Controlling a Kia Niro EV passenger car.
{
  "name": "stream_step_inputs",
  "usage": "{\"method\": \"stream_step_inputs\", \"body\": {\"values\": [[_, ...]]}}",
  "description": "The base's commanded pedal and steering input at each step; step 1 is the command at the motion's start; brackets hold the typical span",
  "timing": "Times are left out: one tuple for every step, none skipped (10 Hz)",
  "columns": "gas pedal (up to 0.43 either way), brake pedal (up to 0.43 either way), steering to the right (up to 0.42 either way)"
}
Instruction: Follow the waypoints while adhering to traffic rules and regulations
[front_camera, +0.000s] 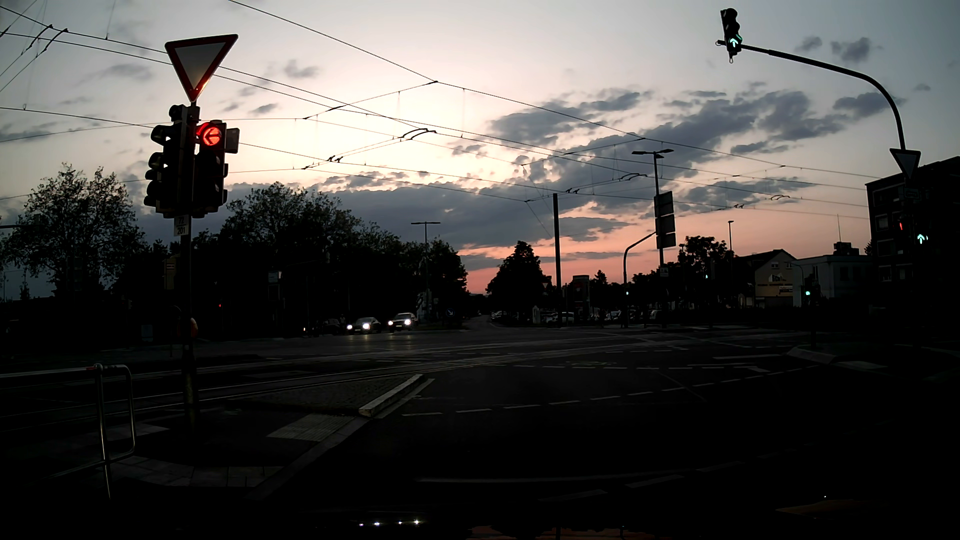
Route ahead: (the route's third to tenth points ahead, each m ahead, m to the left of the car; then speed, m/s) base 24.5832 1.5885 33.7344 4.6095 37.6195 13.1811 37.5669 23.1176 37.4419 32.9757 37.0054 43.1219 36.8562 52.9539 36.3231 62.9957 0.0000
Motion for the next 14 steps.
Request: {"method": "stream_step_inputs", "body": {"values": [[0.0, 0.244, 0.026], [0.0, 0.244, 0.027], [0.0, 0.244, 0.026], [0.0, 0.244, 0.027], [0.0, 0.244, 0.026], [0.0, 0.244, 0.027], [0.0, 0.244, 0.026], [0.0, 0.244, 0.026], [0.0, 0.244, 0.026], [0.0, 0.244, 0.026], [0.0, 0.244, 0.026], [0.0, 0.244, 0.027], [0.0, 0.244, 0.027], [0.0, 0.244, 0.027]]}}
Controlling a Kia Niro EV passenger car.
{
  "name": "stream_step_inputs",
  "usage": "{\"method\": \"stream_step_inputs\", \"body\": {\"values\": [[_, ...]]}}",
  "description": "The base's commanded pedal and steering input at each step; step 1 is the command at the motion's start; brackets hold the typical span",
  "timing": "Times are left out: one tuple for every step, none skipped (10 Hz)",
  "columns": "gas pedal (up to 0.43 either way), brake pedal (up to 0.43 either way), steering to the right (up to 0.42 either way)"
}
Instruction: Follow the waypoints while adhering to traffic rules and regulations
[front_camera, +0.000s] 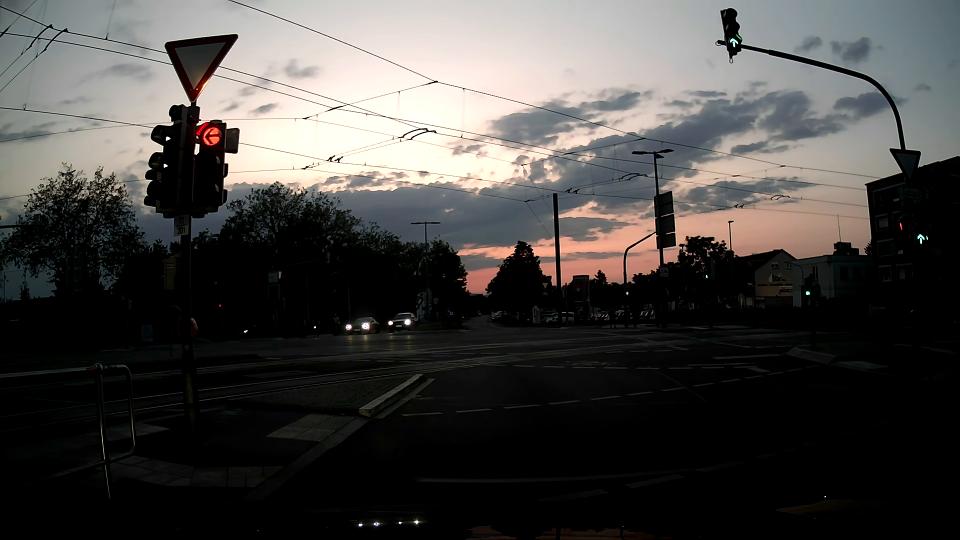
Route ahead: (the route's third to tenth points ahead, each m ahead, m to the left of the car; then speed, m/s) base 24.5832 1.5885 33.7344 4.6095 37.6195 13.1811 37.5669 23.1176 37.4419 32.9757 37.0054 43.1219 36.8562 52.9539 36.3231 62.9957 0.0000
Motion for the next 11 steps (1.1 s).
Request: {"method": "stream_step_inputs", "body": {"values": [[0.0, 0.244, 0.027], [0.0, 0.244, 0.026], [0.0, 0.244, 0.027], [0.0, 0.244, 0.026], [0.0, 0.244, 0.027], [0.0, 0.244, 0.027], [0.0, 0.244, 0.027], [0.0, 0.244, 0.027], [0.0, 0.244, 0.027], [0.0, 0.244, 0.027], [0.0, 0.25, 0.027]]}}
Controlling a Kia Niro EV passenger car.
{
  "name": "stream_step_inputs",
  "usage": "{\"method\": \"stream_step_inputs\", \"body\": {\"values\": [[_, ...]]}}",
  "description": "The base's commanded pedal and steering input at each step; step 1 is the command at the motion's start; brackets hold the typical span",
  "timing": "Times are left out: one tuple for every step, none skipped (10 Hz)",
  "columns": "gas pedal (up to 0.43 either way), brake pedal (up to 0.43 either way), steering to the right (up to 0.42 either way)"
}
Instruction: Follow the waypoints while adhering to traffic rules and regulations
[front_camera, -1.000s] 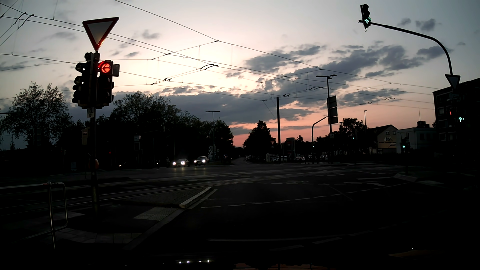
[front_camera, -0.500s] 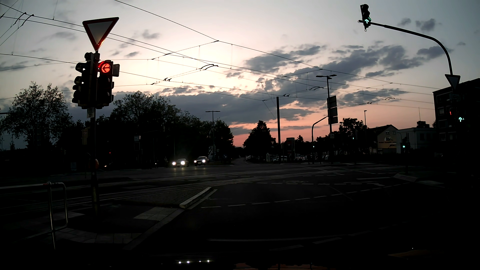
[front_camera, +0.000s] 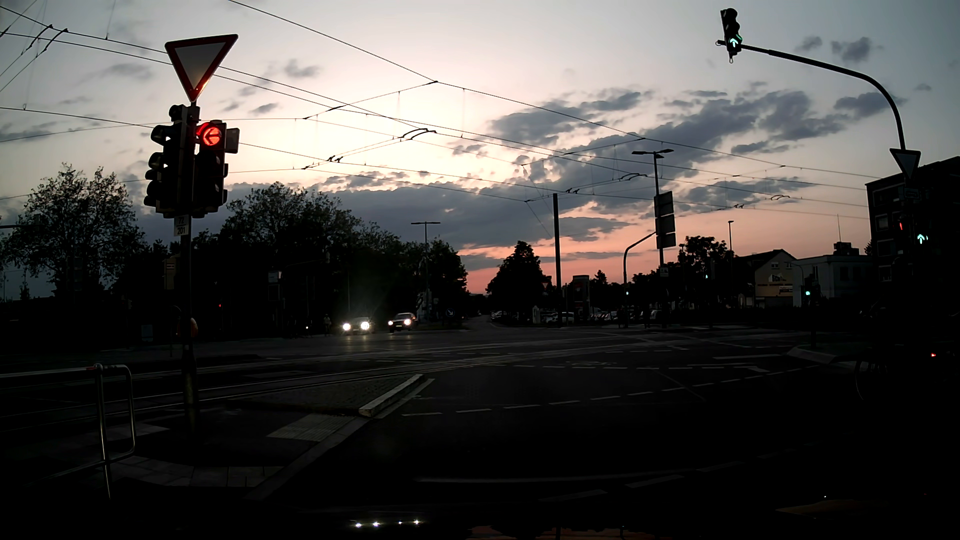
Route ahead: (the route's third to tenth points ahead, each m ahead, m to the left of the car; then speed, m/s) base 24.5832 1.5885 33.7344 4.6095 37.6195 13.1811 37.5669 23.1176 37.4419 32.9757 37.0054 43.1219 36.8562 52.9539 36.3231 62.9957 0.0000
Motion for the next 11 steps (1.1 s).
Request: {"method": "stream_step_inputs", "body": {"values": [[0.0, 0.244, 0.027], [0.0, 0.244, 0.027], [0.0, 0.244, 0.027], [0.0, 0.244, 0.027], [0.0, 0.244, 0.027], [0.0, 0.244, 0.027], [0.0, 0.244, 0.026], [0.0, 0.244, 0.026], [0.0, 0.244, 0.027], [0.0, 0.244, 0.026], [0.0, 0.244, 0.027]]}}
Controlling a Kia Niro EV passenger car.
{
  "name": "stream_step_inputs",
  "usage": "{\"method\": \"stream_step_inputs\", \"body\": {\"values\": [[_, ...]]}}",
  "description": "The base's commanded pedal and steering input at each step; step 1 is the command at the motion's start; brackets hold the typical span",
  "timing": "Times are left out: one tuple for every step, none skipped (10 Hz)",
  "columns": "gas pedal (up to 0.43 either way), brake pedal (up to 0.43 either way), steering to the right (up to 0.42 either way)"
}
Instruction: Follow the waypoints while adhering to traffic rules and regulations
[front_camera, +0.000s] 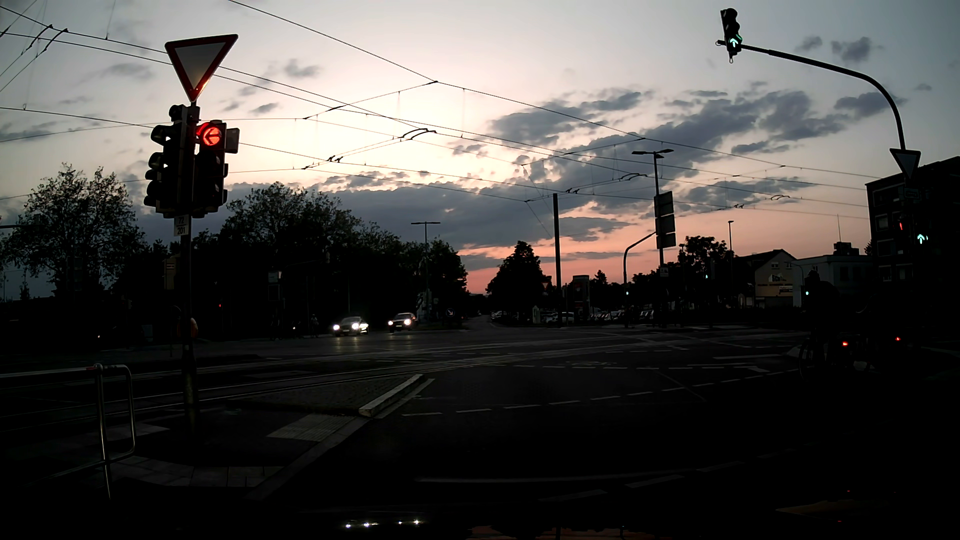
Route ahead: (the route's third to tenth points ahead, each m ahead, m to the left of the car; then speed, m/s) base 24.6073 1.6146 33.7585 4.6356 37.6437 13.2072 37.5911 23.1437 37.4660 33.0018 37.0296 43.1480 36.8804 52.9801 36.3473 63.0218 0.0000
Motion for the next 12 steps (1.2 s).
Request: {"method": "stream_step_inputs", "body": {"values": [[0.0, 0.244, 0.026], [0.0, 0.244, 0.027], [0.0, 0.244, 0.027], [0.0, 0.244, 0.027], [0.0, 0.25, 0.026], [0.0, 0.244, 0.027], [0.0, 0.244, 0.026], [0.0, 0.244, 0.027], [0.0, 0.244, 0.027], [0.0, 0.244, 0.026], [0.0, 0.244, 0.027], [0.0, 0.244, 0.027]]}}
